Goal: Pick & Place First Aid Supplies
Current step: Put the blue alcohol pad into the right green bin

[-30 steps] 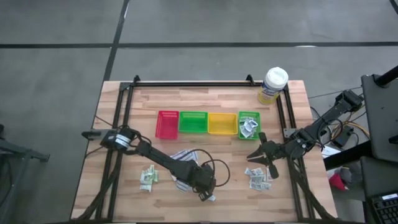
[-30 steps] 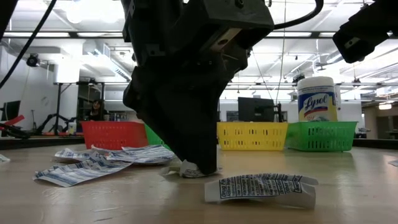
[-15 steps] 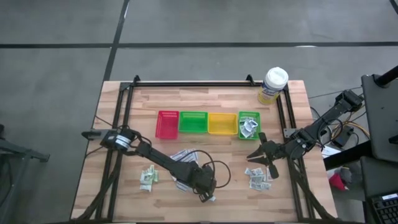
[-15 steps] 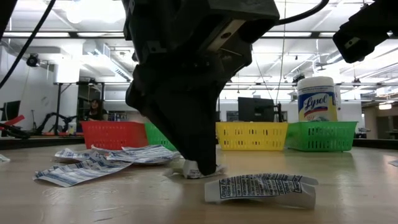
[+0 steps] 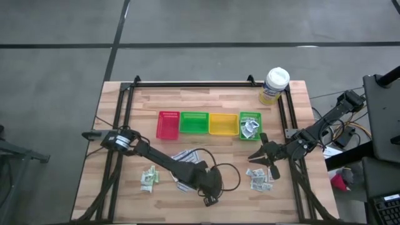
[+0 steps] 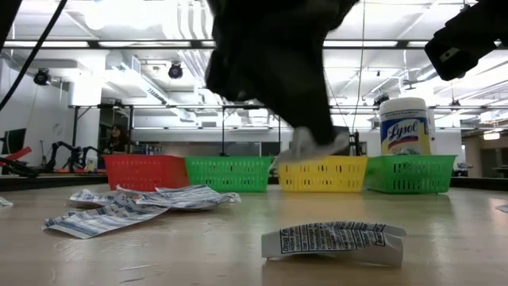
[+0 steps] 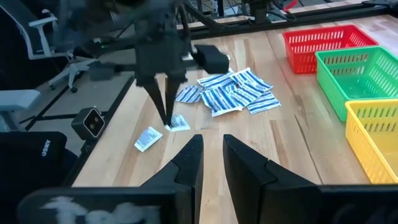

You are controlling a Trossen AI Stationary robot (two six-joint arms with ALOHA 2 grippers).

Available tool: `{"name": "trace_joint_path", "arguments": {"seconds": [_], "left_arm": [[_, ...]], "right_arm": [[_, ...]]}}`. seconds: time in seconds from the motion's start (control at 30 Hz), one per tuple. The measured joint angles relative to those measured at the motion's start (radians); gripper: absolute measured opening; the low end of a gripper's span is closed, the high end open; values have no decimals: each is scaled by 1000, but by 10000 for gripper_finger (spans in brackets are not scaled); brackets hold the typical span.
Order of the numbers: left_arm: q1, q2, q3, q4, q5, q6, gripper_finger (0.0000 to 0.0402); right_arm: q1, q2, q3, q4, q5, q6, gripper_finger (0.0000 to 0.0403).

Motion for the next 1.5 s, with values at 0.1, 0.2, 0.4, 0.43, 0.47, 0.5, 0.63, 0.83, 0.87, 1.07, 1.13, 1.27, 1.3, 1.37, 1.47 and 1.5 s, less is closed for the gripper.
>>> {"name": "trace_joint_path", "arguments": {"seconds": [0.1,0.2,0.4,0.43,0.47,0.5,0.63,0.83,0.87,1.07,1.13,1.27,1.3,1.37,1.47,1.5], "left_arm": [[-1,-25,13,6,-29,85,0],[-1,-61,21,47,-38,207,0],[5,-114,17,159,65,444,0],[9,-120,17,171,96,469,0],[13,-127,17,178,133,487,0],[19,-131,17,188,170,504,0],[47,-133,17,217,292,560,0],[100,-133,17,296,473,626,0],[109,-133,17,311,503,632,0],[165,-133,17,350,567,645,0],[183,-133,17,353,585,645,0],[206,-133,17,357,618,645,0],[210,-133,17,357,620,645,0],[216,-133,17,360,629,645,0],[219,-133,17,362,636,645,0],[219,-133,17,362,636,645,0]], "right_arm": [[0,1,0,0,0,7,61],[0,11,-5,-1,-1,11,61],[0,65,-9,-1,-2,10,61],[0,77,-9,-1,-2,9,61],[-3,88,-9,-1,-2,5,61],[-3,98,-9,0,-3,-7,61],[-3,135,-9,39,-6,-123,61],[-2,180,-9,190,-75,-364,61],[-2,185,-8,201,-80,-381,61],[-2,237,55,203,-80,-428,68],[-2,264,87,193,-80,-440,75],[-2,316,184,58,-79,-440,98],[-2,331,211,15,-79,-431,105],[-2,360,261,-60,-77,-422,120],[-2,397,323,-123,-77,-422,140],[-2,408,344,-143,-76,-421,146]]}}
